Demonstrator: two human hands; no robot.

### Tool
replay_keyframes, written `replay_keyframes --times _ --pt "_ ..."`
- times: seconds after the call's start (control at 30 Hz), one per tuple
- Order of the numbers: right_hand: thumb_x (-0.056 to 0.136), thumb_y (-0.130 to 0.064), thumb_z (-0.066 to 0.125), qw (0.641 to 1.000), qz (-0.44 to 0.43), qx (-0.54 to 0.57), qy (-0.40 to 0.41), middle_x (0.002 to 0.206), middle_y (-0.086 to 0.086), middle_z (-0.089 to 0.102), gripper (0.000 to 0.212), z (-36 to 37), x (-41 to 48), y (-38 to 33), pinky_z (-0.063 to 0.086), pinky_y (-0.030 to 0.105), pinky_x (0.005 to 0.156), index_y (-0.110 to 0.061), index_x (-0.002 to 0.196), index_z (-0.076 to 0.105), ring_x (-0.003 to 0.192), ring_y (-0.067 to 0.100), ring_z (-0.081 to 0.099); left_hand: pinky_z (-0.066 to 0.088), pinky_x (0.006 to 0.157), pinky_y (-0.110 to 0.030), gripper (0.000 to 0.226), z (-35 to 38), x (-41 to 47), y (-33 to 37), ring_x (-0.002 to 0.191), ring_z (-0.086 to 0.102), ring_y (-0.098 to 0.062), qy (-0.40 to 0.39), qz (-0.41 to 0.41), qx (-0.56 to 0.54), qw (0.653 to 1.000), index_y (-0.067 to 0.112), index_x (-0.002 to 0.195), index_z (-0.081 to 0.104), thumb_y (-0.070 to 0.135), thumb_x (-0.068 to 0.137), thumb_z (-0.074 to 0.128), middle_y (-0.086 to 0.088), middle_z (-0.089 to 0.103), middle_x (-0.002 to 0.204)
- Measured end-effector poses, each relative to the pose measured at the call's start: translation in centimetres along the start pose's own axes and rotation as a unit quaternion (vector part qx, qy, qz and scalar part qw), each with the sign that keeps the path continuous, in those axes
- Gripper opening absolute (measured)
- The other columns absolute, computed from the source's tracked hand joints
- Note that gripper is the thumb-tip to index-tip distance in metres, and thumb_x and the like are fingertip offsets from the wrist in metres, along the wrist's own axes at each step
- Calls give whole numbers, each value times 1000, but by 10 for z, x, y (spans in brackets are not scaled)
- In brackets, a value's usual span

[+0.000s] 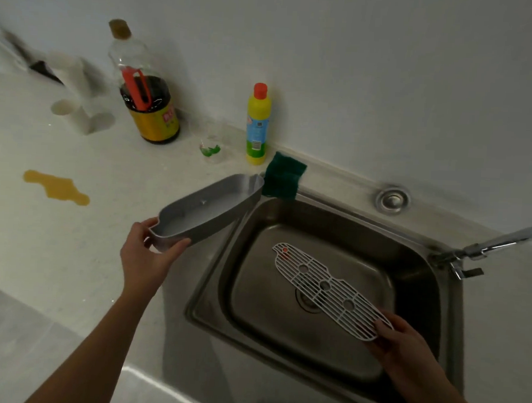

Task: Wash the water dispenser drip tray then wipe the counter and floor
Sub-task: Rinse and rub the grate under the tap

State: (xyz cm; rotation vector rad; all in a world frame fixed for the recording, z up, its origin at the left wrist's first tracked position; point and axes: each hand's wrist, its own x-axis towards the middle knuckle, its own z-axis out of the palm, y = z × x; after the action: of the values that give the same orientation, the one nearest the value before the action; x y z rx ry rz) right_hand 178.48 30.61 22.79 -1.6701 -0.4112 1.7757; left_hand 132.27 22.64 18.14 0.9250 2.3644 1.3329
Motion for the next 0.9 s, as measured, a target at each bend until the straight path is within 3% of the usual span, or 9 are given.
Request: replay_keyframes --times 0.1,0.2,0.3,0.4,0.47,0.53,0.67,0.73,0.9 --pt "100 9 48 1000 1 -6 -3 110 24 71 32 5 -1 3 65 33 60 7 131 57 76 27 77 50 75 -32 64 -7 11 -31 91 58 -16 -37 -2 142 989 28 106 58 69 64 84 8 56 102" --pt "100 9 46 1000 7 -15 -8 97 19 76 30 12 -2 5 65 33 59 5 127 59 69 22 78 45 69 -31 59 -8 11 -47 82 53 -17 -57 19 242 968 32 90 55 83 64 65 8 51 91" --pt "101 9 44 1000 14 -22 -12 80 11 80 23 18 -2 6 64 32 54 1 113 63 66 21 78 48 72 -34 64 -7 10 -48 83 53 -18 -50 2 271 961 31 97 60 87 65 60 5 55 96" --pt "102 8 44 999 12 -30 -12 75 9 79 24 20 -2 5 62 29 51 -2 104 65 63 19 77 50 89 -46 84 -8 6 -37 106 57 -30 -60 -11 285 957 24 125 60 83 66 68 -9 60 122" --pt "102 9 43 999 5 -34 -15 74 7 79 25 21 -2 4 62 28 51 -3 103 65 63 17 77 45 101 -53 99 -8 -4 -21 121 50 -34 -40 -5 261 964 23 142 47 78 65 77 -12 50 139" --pt "102 10 43 999 1 -34 -18 74 6 80 25 19 -1 2 63 29 53 -3 104 64 64 16 77 44 101 -51 97 -3 -18 1 121 48 -31 -13 44 203 978 23 143 43 72 67 80 -10 48 139" --pt "101 9 45 999 -11 -42 -3 81 8 80 24 11 -2 -5 64 32 56 -3 110 65 70 19 79 57 93 -39 54 35 -53 53 105 61 -8 -131 10 -25 991 38 126 51 61 81 71 10 60 119" --pt "100 6 48 999 -15 -45 11 92 13 80 25 2 -5 -9 65 35 59 -5 112 67 82 27 78 61 85 -39 42 63 -65 72 97 66 -5 -209 -46 -93 972 43 119 53 57 84 71 13 64 110" --pt "101 0 51 998 -28 -52 27 110 18 77 26 -34 -12 -29 65 40 70 -6 118 68 99 35 75 63 83 -40 46 138 -79 104 103 73 -16 -380 -189 -199 883 42 137 48 54 95 63 4 67 125"
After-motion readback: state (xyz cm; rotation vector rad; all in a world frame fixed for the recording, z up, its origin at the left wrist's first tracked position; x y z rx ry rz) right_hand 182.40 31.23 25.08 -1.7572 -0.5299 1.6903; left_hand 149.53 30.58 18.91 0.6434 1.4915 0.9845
